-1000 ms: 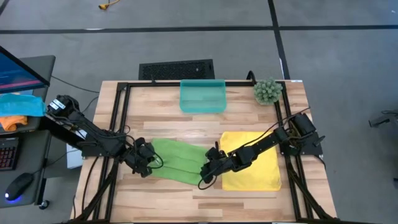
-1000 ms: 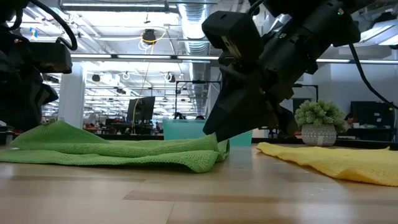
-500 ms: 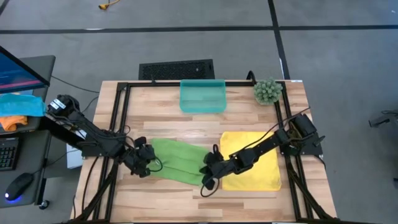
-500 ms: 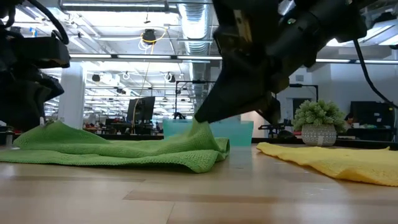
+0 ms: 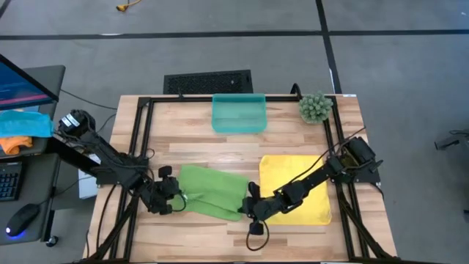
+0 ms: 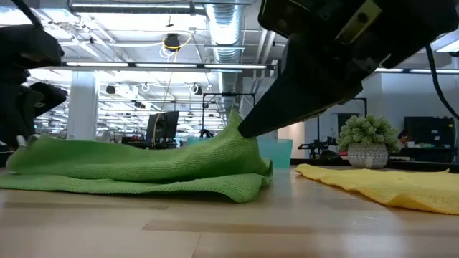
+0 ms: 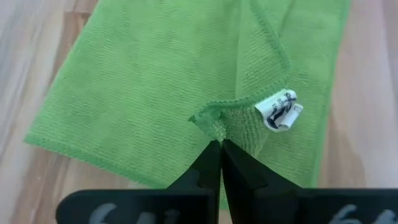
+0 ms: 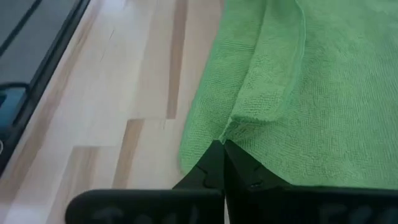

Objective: Roll microfiber towels into tight, uniform cylinder then place into a basket
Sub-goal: Fold the green towel

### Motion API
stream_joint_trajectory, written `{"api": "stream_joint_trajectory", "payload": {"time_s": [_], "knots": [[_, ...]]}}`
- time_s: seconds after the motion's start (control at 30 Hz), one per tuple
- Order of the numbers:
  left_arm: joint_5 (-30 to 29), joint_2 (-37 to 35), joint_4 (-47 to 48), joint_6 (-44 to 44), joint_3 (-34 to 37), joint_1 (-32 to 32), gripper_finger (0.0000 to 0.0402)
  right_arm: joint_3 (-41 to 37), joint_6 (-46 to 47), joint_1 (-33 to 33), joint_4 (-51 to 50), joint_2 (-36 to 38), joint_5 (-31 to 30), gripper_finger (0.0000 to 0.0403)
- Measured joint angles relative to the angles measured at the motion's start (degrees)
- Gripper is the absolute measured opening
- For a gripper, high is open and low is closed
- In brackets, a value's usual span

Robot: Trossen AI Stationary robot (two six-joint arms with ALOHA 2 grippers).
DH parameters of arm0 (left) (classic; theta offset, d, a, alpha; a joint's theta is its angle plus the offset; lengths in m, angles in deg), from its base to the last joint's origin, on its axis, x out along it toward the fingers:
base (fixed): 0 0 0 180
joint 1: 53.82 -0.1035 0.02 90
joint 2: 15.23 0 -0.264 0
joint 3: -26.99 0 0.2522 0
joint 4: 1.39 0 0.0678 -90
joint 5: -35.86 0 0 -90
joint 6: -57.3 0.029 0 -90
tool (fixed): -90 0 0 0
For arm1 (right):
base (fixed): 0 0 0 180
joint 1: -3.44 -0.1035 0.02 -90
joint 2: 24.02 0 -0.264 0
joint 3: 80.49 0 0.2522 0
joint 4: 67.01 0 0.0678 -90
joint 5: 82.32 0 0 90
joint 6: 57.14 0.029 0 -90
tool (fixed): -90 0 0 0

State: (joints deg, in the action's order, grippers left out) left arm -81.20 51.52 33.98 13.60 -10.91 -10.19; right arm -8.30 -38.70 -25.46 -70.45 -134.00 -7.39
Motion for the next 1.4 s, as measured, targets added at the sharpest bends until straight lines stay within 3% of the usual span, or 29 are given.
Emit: {"api": "stream_joint_trajectory", "payload": {"time_s": [0.3, 0.47, 1.13, 1.4], "knots": [[0.24, 0.0, -4.32, 3.85, -0.02, 3.22, 0.0, 0.0, -7.01, -0.26, -1.31, 0.0, 0.17, 0.001], [2.79, 0.01, -5.26, 2.26, -0.02, 4.21, 0.0, 0.0, -8.34, -0.26, -1.31, 0.0, 0.22, 0.0018], [3.83, 0.01, -0.85, -3.65, -0.02, 7.13, 0.0, 0.0, -13.03, -2.34, -1.74, 0.02, 1.69, 0.0016], [6.14, 0.01, -2.28, -8.41, -0.02, 7.12, 0.0022, 0.0, -14.43, -2.24, -1.76, 0.02, 1.77, 0.0055]]}}
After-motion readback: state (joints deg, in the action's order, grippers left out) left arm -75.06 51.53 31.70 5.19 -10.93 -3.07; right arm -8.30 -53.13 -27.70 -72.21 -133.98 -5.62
